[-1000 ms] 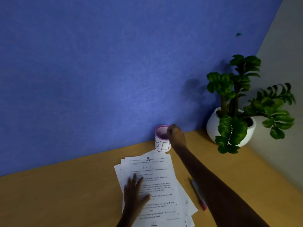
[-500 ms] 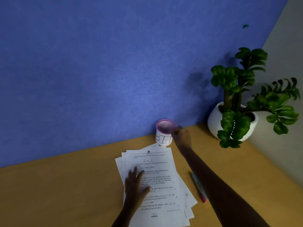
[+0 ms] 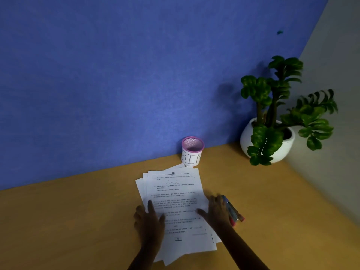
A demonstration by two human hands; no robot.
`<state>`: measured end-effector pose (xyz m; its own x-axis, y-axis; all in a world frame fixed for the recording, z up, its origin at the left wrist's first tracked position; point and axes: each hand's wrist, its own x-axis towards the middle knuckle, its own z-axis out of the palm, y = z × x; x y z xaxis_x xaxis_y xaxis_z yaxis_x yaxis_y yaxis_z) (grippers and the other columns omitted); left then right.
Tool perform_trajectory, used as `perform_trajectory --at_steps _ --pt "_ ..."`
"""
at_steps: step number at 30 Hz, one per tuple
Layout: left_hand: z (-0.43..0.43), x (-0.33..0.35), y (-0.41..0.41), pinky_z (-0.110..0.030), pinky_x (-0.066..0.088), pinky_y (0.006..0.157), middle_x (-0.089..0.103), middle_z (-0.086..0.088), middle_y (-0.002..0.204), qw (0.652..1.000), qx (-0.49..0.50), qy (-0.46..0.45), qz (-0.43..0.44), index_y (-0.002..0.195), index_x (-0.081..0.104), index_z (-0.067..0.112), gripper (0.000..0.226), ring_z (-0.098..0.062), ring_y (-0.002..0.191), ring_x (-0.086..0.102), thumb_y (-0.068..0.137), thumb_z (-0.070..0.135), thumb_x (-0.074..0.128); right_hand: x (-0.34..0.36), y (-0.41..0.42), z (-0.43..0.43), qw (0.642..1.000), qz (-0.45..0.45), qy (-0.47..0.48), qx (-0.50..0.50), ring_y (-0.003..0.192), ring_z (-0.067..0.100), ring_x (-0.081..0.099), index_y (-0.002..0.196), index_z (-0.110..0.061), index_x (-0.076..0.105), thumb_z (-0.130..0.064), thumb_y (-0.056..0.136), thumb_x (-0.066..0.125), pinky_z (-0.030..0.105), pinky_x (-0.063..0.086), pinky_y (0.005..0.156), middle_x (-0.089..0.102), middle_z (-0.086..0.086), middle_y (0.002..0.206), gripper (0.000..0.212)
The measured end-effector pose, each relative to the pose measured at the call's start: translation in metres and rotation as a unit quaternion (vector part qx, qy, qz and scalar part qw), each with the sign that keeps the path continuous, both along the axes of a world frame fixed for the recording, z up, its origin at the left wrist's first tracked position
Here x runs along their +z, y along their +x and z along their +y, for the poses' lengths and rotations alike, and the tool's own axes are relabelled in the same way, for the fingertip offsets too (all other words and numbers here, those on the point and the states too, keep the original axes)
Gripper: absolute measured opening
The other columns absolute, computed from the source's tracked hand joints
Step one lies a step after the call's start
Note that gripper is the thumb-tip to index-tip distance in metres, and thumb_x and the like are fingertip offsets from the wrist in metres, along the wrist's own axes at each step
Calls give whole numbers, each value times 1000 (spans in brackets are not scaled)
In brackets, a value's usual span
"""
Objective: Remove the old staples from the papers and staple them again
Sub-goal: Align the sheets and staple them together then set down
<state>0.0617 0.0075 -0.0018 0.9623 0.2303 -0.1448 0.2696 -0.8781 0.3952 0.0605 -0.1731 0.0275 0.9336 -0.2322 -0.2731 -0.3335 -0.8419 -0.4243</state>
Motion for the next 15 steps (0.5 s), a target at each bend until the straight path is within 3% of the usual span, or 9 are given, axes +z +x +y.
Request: perform_trajectory --at_steps 3,7,10,12,15 --pt "-4 1 -11 -37 39 103 21 -19 145 999 13 1 44 144 12 14 73 -31 130 31 89 46 48 -1 -6 2 1000 3 -10 6 144 31 10 142 -11 19 -37 86 59 39 21 116 11 14 155 74" --pt "-9 12 -16 -41 41 100 22 -22 142 995 46 -69 53 141 17 9 73 -36 126 35 87 41 54 -1 -12 0 1000 14 -19 2 140 29 23 137 -10 30 -41 86 57 36 29 112 23 12 152 66" --pt "-12 19 -18 -43 37 106 21 -28 143 988 64 -125 62 140 18 1 73 -41 127 36 88 37 55 -2 -16 1 1000 26 -4 -14 134 28 34 135 -6 30 -42 86 57 33 36 107 29 15 147 66" --pt "-11 22 -18 -43 37 105 23 -30 141 980 82 -166 65 136 22 -4 72 -42 124 39 87 34 58 -5 -18 1 997 30 57 -44 125 26 44 130 -3 33 -37 84 61 30 43 98 43 16 137 63" --pt "-7 26 -19 -43 44 97 29 -29 137 969 102 -218 62 129 31 -8 63 -42 118 45 86 27 61 -8 -23 -5 980 36 165 -102 103 22 55 120 -1 43 -24 84 63 20 47 73 56 11 114 47"
